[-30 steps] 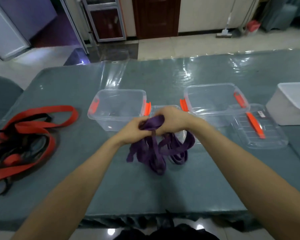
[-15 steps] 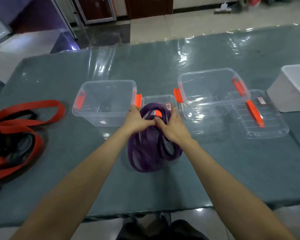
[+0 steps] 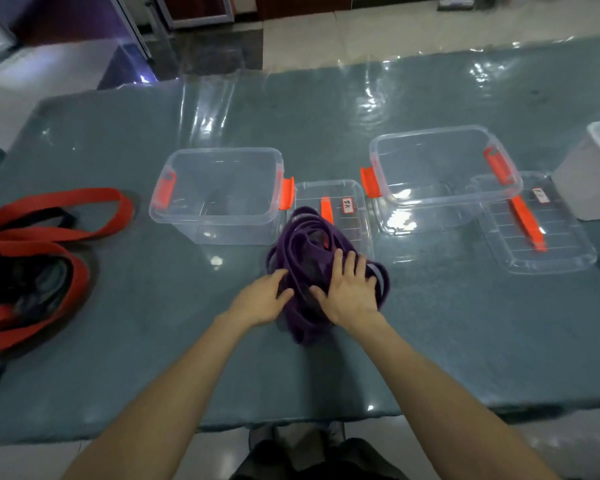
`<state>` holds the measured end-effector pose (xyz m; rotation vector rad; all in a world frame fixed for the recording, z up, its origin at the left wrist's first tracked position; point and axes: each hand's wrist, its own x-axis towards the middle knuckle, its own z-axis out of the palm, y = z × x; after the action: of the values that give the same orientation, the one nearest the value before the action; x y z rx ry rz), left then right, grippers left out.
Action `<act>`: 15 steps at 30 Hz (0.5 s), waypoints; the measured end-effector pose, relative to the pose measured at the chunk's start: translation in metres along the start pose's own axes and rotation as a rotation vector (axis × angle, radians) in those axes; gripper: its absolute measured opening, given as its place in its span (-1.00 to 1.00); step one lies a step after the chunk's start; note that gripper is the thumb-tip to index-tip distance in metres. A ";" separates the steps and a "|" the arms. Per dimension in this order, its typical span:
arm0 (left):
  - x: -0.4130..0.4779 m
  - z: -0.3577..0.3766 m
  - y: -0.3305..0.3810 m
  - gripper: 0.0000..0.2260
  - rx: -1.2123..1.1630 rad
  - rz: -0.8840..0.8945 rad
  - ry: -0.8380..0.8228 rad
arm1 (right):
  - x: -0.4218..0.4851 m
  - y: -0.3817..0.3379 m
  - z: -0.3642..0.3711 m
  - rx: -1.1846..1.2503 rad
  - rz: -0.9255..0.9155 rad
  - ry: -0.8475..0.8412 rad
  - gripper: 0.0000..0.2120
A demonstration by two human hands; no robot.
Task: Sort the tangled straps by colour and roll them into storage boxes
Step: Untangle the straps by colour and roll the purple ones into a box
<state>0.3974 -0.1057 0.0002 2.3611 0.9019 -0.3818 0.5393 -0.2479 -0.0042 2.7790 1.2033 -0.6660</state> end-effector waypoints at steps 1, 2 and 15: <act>-0.011 -0.008 -0.011 -0.45 0.054 0.024 0.005 | -0.007 0.000 -0.009 -0.048 0.029 0.020 -0.10; -0.023 -0.015 -0.023 -0.46 0.103 0.040 0.028 | -0.015 0.000 -0.017 -0.111 0.039 0.071 -0.16; -0.146 -0.106 -0.296 -0.64 0.434 -0.214 0.340 | -0.009 -0.279 0.007 -0.119 -0.627 0.160 -0.76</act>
<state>0.0953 0.0628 0.0268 2.7880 1.3511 -0.2843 0.3345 -0.0606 0.0300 2.3765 2.0983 -0.3714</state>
